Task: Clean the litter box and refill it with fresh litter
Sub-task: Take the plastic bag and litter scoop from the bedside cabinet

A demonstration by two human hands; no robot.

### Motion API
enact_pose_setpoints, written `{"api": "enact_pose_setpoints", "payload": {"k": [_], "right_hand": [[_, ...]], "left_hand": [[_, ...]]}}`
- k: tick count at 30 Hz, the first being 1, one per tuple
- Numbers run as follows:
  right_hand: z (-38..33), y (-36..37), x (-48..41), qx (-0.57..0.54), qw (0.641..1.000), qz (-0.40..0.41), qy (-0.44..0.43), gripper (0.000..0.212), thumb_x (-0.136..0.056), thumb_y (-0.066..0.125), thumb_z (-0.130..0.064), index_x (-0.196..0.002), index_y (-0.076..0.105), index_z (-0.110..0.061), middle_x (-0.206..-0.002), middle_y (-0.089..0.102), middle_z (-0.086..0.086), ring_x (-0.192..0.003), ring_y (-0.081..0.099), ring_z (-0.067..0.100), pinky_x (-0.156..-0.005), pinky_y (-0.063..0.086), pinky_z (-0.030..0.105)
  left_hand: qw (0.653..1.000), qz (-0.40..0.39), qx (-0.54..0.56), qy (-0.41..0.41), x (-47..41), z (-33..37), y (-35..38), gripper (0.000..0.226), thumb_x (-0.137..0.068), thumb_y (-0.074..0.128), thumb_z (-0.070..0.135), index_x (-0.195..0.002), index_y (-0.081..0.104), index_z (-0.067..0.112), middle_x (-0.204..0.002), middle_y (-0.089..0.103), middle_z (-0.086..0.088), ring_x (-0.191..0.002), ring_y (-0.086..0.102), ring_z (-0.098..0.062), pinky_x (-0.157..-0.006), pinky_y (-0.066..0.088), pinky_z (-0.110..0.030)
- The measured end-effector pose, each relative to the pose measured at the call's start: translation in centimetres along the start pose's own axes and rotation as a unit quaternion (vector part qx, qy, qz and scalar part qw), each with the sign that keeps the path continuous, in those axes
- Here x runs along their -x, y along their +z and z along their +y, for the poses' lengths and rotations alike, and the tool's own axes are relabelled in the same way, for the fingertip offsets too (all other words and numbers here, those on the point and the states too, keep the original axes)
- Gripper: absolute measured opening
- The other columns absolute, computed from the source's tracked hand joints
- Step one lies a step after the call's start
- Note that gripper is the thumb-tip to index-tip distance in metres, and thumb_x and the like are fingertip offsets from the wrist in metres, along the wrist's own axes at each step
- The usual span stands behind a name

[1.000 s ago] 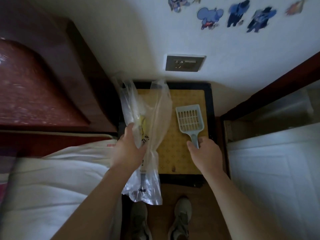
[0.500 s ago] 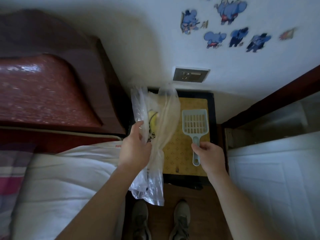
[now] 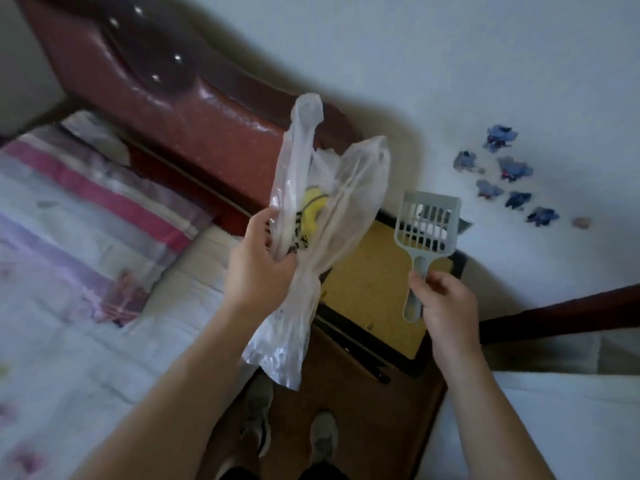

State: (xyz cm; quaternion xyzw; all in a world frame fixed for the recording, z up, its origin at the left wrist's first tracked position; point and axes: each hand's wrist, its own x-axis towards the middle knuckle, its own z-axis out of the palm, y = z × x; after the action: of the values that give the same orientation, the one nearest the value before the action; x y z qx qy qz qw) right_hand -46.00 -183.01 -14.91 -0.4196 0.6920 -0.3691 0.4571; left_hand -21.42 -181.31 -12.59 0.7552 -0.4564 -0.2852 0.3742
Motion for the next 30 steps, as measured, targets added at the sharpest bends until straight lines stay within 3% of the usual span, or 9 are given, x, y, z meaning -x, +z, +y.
{"api": "enact_pose_setpoints", "payload": {"k": [4, 7, 12, 15, 19, 21, 25, 30], "right_hand": [[-5.6, 3.2, 4.9, 0.034, 0.994, -0.085, -0.06, 0.018, -0.09, 0.069, -0.036, -0.084, 0.073, -0.02, -0.077, 0.071, 0.002, -0.078, 0.068, 0.026, -0.073, 0.052, 0.043], [-9.4, 7.6, 9.8, 0.044, 0.98, -0.168, -0.094, 0.013, -0.091, 0.069, -0.035, -0.088, 0.073, -0.022, -0.075, 0.072, -0.005, -0.075, 0.07, 0.016, -0.066, 0.052, 0.035], [-14.0, 18.1, 21.0, 0.071, 0.93, -0.324, -0.161, 0.005, -0.089, 0.073, -0.023, -0.086, 0.073, -0.019, -0.076, 0.075, 0.0, -0.074, 0.071, 0.021, -0.074, 0.057, 0.046], [-15.0, 24.7, 29.6, 0.079, 0.883, -0.415, -0.205, 0.004, -0.088, 0.074, -0.021, -0.09, 0.074, -0.018, -0.081, 0.077, 0.0, -0.078, 0.073, 0.019, -0.074, 0.059, 0.041], [-14.1, 32.7, 42.2, 0.091, 0.819, -0.512, -0.243, 0.017, -0.087, 0.075, -0.018, -0.071, 0.072, -0.019, -0.062, 0.07, -0.006, -0.058, 0.064, 0.013, -0.063, 0.053, 0.038], [-12.9, 35.9, 48.6, 0.102, 0.779, -0.564, -0.253, 0.018, -0.088, 0.074, -0.02, -0.07, 0.07, -0.019, -0.061, 0.069, -0.007, -0.054, 0.061, 0.01, -0.058, 0.053, 0.031], [-10.2, 40.1, 60.7, 0.121, 0.688, -0.672, -0.243, 0.009, -0.089, 0.072, -0.018, -0.082, 0.069, -0.015, -0.076, 0.071, 0.002, -0.066, 0.064, 0.015, -0.066, 0.053, 0.034], [-5.7, 43.2, 73.8, 0.147, 0.584, -0.768, -0.218, 0.009, -0.088, 0.074, -0.018, -0.08, 0.07, -0.014, -0.063, 0.066, -0.007, -0.055, 0.058, 0.006, -0.055, 0.046, 0.023]], "left_hand": [[0.992, 0.12, 0.025, -0.022, 4.5, -0.6, -8.9, 0.065, -0.081, 0.073, 0.014, -0.134, 0.042, 0.037, -0.079, 0.062, 0.001, -0.063, 0.061, -0.018, -0.052, 0.053, -0.033], [0.975, 0.207, 0.048, -0.061, 8.4, -2.6, -16.1, 0.067, -0.081, 0.072, 0.011, -0.136, 0.042, 0.033, -0.068, 0.053, -0.002, -0.05, 0.049, -0.01, -0.043, 0.043, -0.02], [0.92, 0.365, 0.05, -0.133, 17.9, -7.9, -28.4, 0.063, -0.082, 0.07, 0.01, -0.136, 0.043, 0.029, -0.066, 0.048, -0.001, -0.05, 0.044, -0.004, -0.045, 0.038, -0.011], [0.875, 0.455, 0.047, -0.158, 25.3, -12.1, -35.3, 0.062, -0.081, 0.07, 0.006, -0.134, 0.046, 0.024, -0.061, 0.044, 0.002, -0.049, 0.043, -0.006, -0.044, 0.038, -0.015], [0.811, 0.549, 0.047, -0.198, 36.3, -17.1, -42.8, 0.061, -0.079, 0.071, 0.006, -0.132, 0.048, 0.026, -0.067, 0.052, -0.007, -0.052, 0.047, -0.013, -0.05, 0.042, -0.021], [0.781, 0.584, 0.04, -0.219, 41.8, -19.1, -45.7, 0.061, -0.08, 0.072, 0.008, -0.132, 0.047, 0.026, -0.074, 0.056, -0.009, -0.056, 0.051, -0.013, -0.051, 0.044, -0.016], [0.706, 0.653, 0.017, -0.274, 52.1, -21.8, -49.7, 0.06, -0.082, 0.073, 0.01, -0.133, 0.047, 0.025, -0.071, 0.049, 0.0, -0.059, 0.05, -0.007, -0.058, 0.043, -0.007], [0.598, 0.726, 0.006, -0.34, 63.3, -24.4, -52.0, 0.059, -0.081, 0.075, 0.014, -0.132, 0.047, 0.027, -0.076, 0.055, -0.002, -0.064, 0.056, -0.012, -0.059, 0.049, -0.014]]}}
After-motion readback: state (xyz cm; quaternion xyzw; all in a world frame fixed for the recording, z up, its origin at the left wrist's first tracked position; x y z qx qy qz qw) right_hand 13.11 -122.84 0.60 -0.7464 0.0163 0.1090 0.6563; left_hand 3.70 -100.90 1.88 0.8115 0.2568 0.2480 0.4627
